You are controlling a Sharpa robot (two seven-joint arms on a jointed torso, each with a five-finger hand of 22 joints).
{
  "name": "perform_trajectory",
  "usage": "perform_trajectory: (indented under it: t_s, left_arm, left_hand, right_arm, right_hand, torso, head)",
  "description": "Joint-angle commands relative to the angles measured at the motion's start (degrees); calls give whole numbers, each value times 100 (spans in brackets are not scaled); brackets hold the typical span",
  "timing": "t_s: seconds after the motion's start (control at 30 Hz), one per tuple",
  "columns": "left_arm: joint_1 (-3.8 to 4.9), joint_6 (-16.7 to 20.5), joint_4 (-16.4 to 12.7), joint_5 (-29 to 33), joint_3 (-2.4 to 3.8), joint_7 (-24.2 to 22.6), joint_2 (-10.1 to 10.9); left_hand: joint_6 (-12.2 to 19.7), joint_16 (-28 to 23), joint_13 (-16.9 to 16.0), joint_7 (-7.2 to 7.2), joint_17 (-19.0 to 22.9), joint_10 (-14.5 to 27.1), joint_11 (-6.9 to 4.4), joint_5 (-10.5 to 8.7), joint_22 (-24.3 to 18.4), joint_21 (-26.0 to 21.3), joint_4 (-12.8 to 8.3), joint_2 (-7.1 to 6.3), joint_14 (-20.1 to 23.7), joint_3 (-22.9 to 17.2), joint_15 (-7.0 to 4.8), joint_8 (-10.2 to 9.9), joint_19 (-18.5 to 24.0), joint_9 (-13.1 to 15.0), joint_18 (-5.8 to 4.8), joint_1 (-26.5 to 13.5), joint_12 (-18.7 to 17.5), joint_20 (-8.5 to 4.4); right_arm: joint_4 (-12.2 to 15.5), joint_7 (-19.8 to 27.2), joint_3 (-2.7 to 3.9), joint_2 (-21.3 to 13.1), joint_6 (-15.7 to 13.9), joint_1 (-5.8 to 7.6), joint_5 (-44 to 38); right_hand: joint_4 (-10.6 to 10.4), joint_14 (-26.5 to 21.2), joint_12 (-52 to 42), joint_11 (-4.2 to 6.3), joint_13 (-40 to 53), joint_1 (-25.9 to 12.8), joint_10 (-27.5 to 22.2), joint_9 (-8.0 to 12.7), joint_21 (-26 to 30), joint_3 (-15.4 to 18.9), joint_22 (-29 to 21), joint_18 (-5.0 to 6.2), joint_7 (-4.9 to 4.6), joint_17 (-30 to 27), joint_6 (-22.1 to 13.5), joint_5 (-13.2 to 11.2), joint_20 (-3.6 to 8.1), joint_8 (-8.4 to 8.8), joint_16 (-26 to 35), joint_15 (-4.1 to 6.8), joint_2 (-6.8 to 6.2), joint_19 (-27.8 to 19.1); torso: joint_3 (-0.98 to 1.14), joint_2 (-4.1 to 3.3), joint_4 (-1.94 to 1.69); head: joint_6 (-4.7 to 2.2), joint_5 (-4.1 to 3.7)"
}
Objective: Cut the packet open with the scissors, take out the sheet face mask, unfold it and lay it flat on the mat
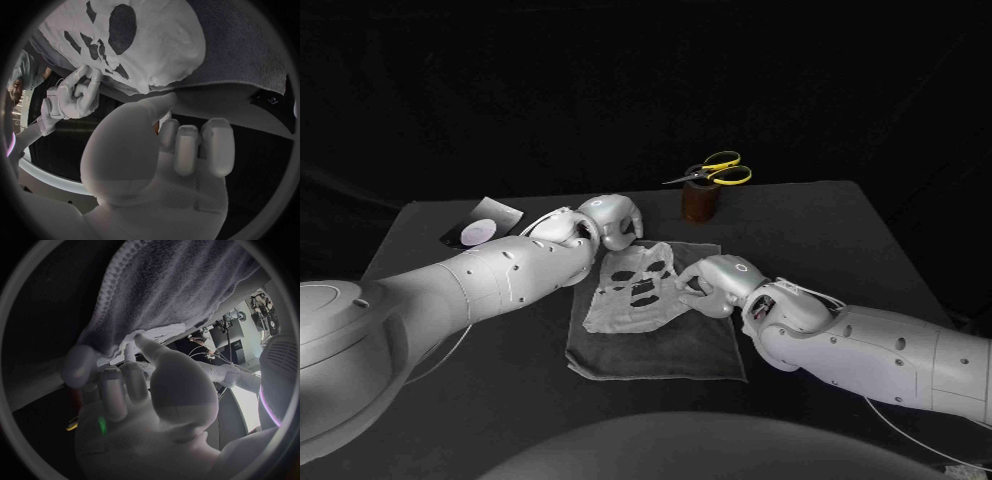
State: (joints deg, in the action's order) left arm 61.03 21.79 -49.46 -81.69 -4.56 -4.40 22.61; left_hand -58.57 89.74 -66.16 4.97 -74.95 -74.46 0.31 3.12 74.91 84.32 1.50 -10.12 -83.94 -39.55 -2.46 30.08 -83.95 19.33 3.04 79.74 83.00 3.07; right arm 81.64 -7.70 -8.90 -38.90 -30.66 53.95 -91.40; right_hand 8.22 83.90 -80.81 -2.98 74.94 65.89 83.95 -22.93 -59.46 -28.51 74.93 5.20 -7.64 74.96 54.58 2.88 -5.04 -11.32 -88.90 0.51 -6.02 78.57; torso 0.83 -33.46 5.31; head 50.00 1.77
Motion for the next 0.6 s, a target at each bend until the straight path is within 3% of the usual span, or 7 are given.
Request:
perform_trajectory:
  t_s: [0.03, 0.1, 0.2, 0.33, 0.47, 0.6]
  left_arm:
    - [10, 48, 0, 153, 12, 10, 7]
    - [13, 23, -50, 364, 23, -45, 35]
    - [15, 20, -208, 752, 52, -163, 117]
    - [17, 52, -498, 1131, 94, -291, 280]
    - [26, -29, -818, 1334, 122, -301, 501]
    - [37, -166, -1029, 1395, 133, -199, 696]
  left_hand:
    - [53, 26, 188, 3, -1505, 95, 28, -28, 868, 15, 19, -2, -606, -56, -33, 10, -135, 51, -95, -93, -43, -33]
    - [177, 26, 800, 50, -1505, 509, 72, -30, 828, -21, 38, -21, -606, -65, 1, -12, -104, 106, -83, -154, -292, -14]
    - [524, -3, 1680, 99, -1411, 1167, 121, -30, 590, -237, 85, -127, -568, 77, 50, -234, 81, 85, -8, -275, -716, 34]
    - [748, -146, 2876, 164, -991, 2124, 180, -30, 299, -515, 119, -244, -378, 214, 102, -419, 319, 72, 80, -319, -1361, 86]
    - [668, -273, 3284, 167, -662, 2438, 192, -29, 41, -766, 75, -223, -212, 221, 121, -396, 531, 132, 158, -213, -1642, 114]
    - [683, -383, 3397, 185, -410, 2520, 223, -30, -122, -935, 88, -252, -70, 254, 145, -420, 665, 163, 201, -215, -1818, 136]
  right_arm:
    - [-105, -376, -57, -39, 371, -65, -38]
    - [-100, -292, -58, -44, 225, -65, 0]
    - [-80, 94, -58, -67, -234, -65, 240]
    - [-4, 968, -57, -140, -862, -65, 908]
    - [156, 1826, -45, -254, -1241, -38, 1716]
    - [342, 2243, -29, -368, -1272, 51, 2412]
  right_hand:
    - [-9, 554, 36, -21, 734, -16, 172, 4, 33, 36, 693, 71, -49, 1271, -4, -13, -1, 36, -17, 21, -43, -23]
    - [-9, 553, 33, -20, 737, -16, 173, 4, 34, 37, 693, 72, -49, 1269, -4, -13, -1, 36, -17, 21, -43, -24]
    - [11, 556, 22, -4, 744, 71, 179, 11, -11, 4, 705, 63, -33, 1280, 20, -12, -2, 44, -21, 39, 6, -4]
    - [45, 553, 43, 6, 725, 207, 170, 28, 9, -90, 700, 69, -28, 1267, 49, -10, 6, 65, -16, 51, 112, -8]
    - [41, 557, 50, 2, 720, 233, 166, 36, -11, -122, 706, 63, -32, 1282, 61, -9, 6, 75, -21, 49, 160, -1]
    - [1, 572, -34, 3, 785, 231, 207, 43, -164, -154, 749, 34, -28, 1343, 114, -8, 6, 75, -46, 49, 246, 60]
  torso:
    - [-2, 2, 2]
    - [-1, 5, -4]
    - [-4, 5, -13]
    - [-8, 7, -9]
    - [-4, 5, -10]
    - [-8, 5, -12]
  head:
    - [0, -15]
    - [0, -17]
    - [0, -30]
    - [0, -32]
    - [0, -23]
    - [0, -11]
